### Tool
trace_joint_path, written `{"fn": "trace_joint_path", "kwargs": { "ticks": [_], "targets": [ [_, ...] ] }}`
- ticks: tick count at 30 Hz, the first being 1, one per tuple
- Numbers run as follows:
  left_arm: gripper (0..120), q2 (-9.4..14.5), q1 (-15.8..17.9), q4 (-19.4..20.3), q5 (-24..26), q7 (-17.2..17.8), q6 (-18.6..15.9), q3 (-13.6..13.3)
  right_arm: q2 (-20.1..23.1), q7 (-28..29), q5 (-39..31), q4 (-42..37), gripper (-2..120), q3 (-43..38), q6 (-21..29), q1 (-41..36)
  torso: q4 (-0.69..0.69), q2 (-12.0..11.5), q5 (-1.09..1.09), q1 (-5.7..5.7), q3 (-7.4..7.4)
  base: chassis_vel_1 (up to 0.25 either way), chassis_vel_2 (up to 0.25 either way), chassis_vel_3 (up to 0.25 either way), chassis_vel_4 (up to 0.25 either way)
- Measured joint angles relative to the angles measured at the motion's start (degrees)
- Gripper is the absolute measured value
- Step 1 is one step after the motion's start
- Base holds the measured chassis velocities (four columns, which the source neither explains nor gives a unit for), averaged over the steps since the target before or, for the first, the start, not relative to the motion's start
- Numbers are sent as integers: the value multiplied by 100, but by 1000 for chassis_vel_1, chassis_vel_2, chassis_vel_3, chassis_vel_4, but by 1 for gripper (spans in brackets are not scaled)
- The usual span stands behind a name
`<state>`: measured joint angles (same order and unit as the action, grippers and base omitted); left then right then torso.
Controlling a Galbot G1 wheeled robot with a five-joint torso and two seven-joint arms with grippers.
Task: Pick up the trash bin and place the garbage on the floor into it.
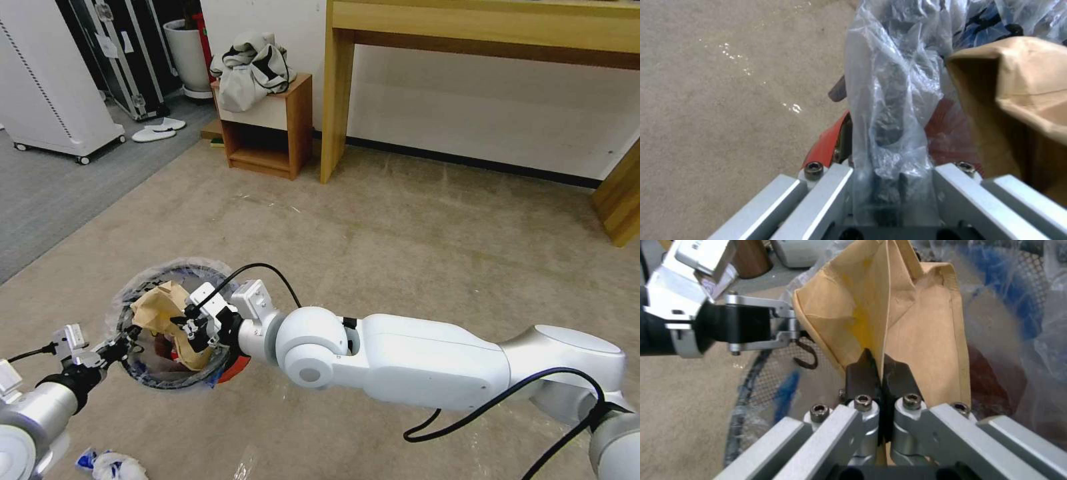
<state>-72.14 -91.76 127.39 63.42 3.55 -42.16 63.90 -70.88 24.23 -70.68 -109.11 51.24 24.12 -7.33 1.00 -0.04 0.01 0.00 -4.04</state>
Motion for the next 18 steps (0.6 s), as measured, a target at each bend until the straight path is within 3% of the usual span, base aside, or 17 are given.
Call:
{"fn": "trace_joint_path", "kwargs": {
  "ticks": [18],
  "targets": [
    [1,-69,-44,98,-10,-9,3,-3,37,-10,168,168,0,71,-30,-112,1,0,0,0,0,0,0,0,0]
  ]
}}
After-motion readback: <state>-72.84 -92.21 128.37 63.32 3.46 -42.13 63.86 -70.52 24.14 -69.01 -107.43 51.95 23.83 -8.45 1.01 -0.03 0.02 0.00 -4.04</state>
